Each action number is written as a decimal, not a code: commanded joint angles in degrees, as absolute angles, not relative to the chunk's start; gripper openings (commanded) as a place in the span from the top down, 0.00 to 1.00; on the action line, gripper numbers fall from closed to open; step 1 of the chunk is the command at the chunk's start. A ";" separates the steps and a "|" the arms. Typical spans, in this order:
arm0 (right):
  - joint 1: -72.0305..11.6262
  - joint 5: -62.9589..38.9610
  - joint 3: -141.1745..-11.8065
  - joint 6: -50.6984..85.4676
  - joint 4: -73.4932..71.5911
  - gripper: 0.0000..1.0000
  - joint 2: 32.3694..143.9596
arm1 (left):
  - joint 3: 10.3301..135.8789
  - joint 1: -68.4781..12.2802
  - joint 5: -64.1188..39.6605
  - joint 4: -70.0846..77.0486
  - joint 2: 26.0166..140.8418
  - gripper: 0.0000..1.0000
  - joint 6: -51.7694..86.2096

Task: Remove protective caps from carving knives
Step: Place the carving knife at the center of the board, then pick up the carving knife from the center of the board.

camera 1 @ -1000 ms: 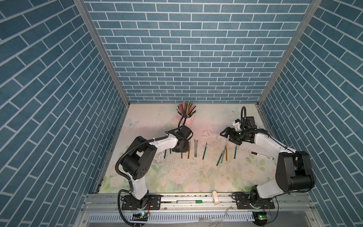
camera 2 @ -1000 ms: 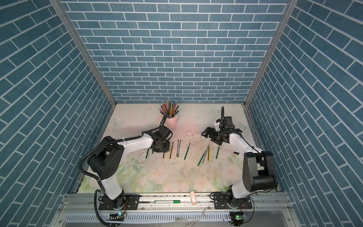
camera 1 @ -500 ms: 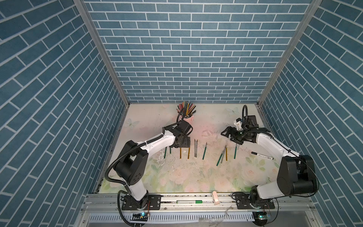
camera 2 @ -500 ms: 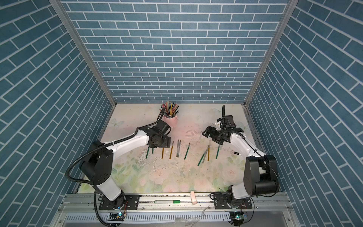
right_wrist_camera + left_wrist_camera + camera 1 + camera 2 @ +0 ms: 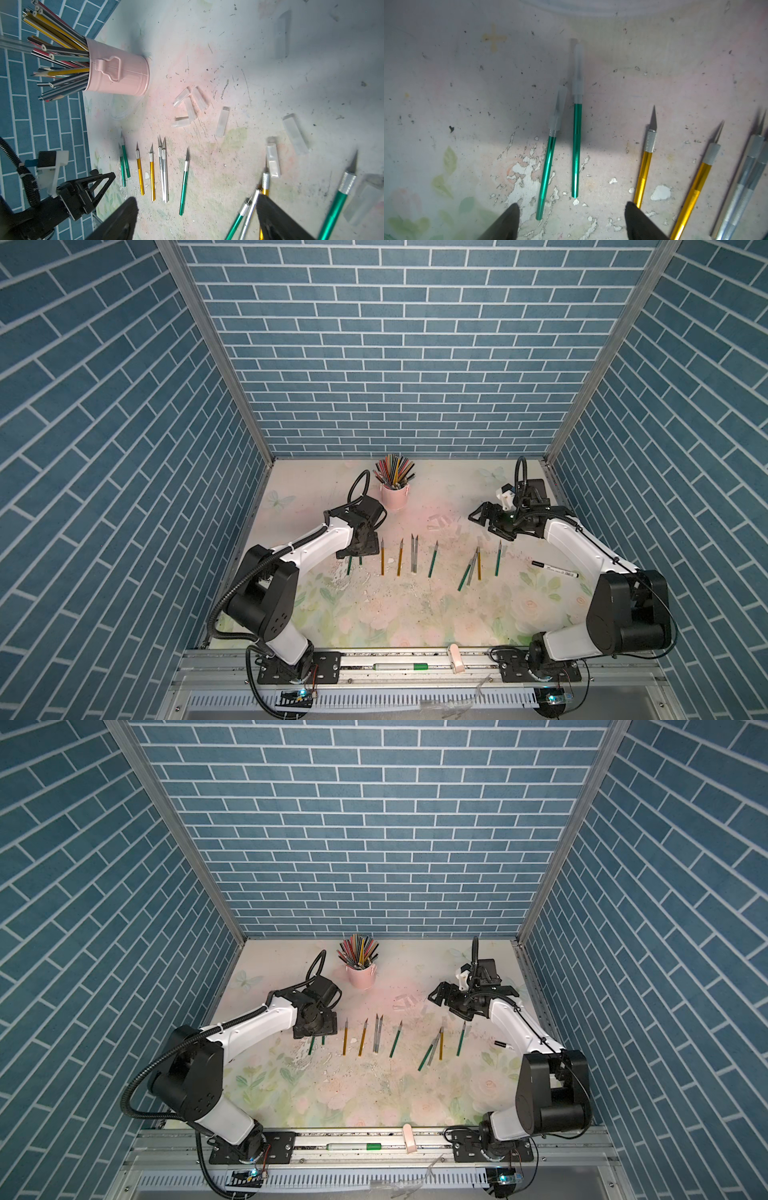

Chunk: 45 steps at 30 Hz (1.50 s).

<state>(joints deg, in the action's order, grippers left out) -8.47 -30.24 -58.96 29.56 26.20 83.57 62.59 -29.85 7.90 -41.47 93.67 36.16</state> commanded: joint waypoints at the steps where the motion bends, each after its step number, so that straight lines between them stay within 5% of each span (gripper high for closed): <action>1: -8.09 -30.80 -58.99 28.47 27.05 0.09 82.05 | 62.64 -29.11 7.53 -41.17 96.46 0.29 36.13; 9: -7.34 -31.40 -56.90 29.13 26.38 0.09 80.65 | 64.51 -28.22 6.57 -39.11 101.34 0.50 34.54; 45: -5.28 -30.77 -53.95 28.19 27.95 0.09 76.31 | 64.63 -26.63 3.73 -35.89 105.18 0.91 32.39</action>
